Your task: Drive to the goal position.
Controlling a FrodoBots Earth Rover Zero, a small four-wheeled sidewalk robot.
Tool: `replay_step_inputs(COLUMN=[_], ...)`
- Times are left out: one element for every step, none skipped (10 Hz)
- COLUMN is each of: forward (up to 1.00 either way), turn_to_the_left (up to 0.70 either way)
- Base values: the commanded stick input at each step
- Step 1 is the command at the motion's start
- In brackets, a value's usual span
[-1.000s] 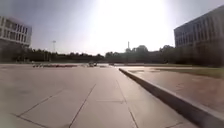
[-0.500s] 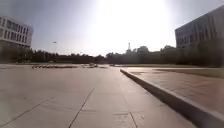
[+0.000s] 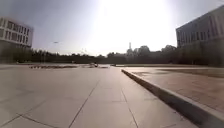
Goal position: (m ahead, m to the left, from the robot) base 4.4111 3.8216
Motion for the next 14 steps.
replay_step_inputs(forward=[0.70,0.70,0.70,0.70,0.70,0.70,0.70,0.70,0.70,0.70,0.70,0.70,0.70,0.70], turn_to_the_left=[0.00,0.00,0.00,0.00,0.00,0.00,0.00,0.00,0.00,0.00,0.00,0.00,0.00,0.00])
